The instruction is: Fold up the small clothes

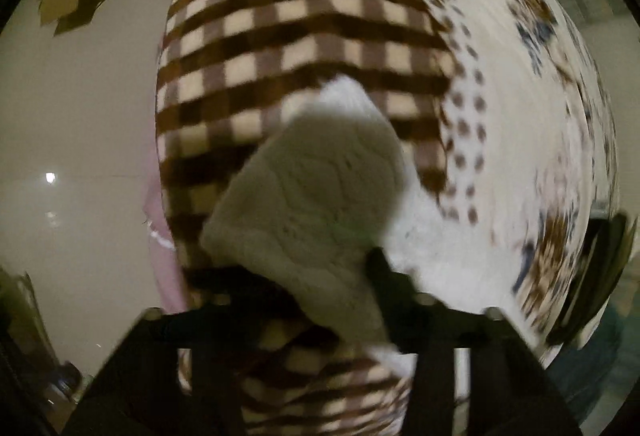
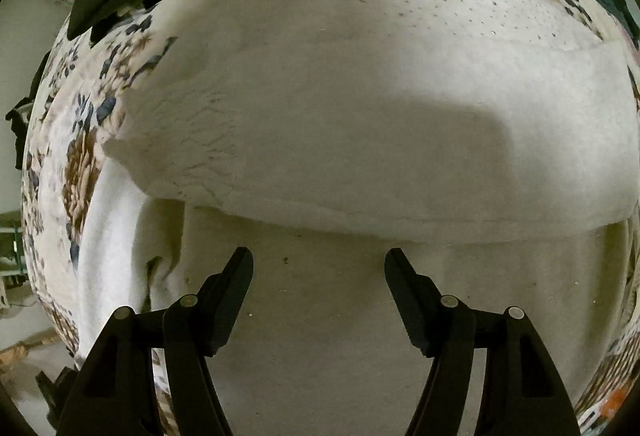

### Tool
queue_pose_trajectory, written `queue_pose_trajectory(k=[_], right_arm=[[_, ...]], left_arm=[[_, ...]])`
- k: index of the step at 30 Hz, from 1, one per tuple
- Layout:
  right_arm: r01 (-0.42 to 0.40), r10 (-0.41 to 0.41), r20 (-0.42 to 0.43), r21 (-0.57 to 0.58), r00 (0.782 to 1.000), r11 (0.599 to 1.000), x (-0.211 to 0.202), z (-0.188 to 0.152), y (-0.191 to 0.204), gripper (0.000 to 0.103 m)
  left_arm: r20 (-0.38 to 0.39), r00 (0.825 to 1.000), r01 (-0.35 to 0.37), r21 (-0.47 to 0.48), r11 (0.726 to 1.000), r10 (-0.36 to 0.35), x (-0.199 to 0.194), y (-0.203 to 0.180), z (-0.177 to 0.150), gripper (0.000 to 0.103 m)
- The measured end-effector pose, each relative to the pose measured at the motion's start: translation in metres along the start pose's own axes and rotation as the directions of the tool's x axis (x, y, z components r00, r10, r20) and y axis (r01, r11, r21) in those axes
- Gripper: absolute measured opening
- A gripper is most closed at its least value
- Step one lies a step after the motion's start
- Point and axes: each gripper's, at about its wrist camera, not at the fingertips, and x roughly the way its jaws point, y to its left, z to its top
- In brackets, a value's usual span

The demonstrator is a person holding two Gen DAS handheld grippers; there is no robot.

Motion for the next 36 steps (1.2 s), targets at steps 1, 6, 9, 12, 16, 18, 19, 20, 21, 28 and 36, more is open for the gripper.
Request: queue_pose_trajectory(k=[1,6,9,12,16,18,19,20,21,28,36], right_arm=[[0.008,-0.008,0.004,-0.006,1.000,1.000,-0.001,-0.001,0.002,0.070],[0.115,-0.113,0.044,-0.048,0.993,0.992,-0.014,0.004,0.014,0.070],[0.191,-0.187,0.074,-0.055,0.980,0.980,-0.022,0.009,0.010,0.070],[0.228,-0.224,0.070,-0.045,0.972,0.973,-0.029,0.016,0.001,0.079],[0.219,-0.219,0.056,0.003,0.974,0.976,-0.038,0.023,-0.019,0.080],[0.199,-0.201,0.056,0.035,0.978,0.979,-0.043,0.027,-0.033,0.080],[0.189,-0.191,0.058,0.048,0.980,0.981,-0.044,0.030,-0.038,0.080],[0.174,-0.178,0.062,0.066,0.982,0.983,-0.045,0.033,-0.044,0.080],[0.166,-0.171,0.064,0.077,0.983,0.983,-0.043,0.035,-0.048,0.080],[0.113,-0.128,0.064,0.200,0.990,0.973,-0.053,0.042,-0.140,0.080],[0.140,-0.170,0.063,0.330,0.983,0.934,-0.077,0.042,-0.267,0.080]], left_arm=[[0.022,1.000,0.009,-0.010,1.000,-0.009,-0.003,-0.001,0.004,0.015],[0.112,0.993,-0.035,0.080,0.996,0.026,-0.027,-0.023,0.013,0.009],[0.199,0.979,-0.091,0.212,0.973,0.048,-0.048,-0.052,0.003,0.008],[0.273,0.961,-0.134,0.333,0.933,0.041,-0.066,-0.082,-0.013,0.008],[0.335,0.942,-0.156,0.472,0.868,-0.013,-0.084,-0.138,-0.033,0.008],[0.350,0.936,-0.155,0.532,0.832,-0.049,-0.090,-0.164,-0.047,0.008],[0.355,0.932,-0.155,0.566,0.810,-0.070,-0.092,-0.180,-0.057,0.008],[0.356,0.930,-0.153,0.602,0.783,-0.092,-0.092,-0.199,-0.070,0.008],[0.348,0.930,-0.143,0.645,0.751,-0.122,-0.090,-0.221,-0.088,0.008],[0.177,0.953,-0.041,0.879,0.476,-0.245,-0.054,-0.341,-0.244,0.008],[-0.130,0.972,0.153,0.982,0.111,-0.195,0.000,-0.406,-0.478,0.009]])
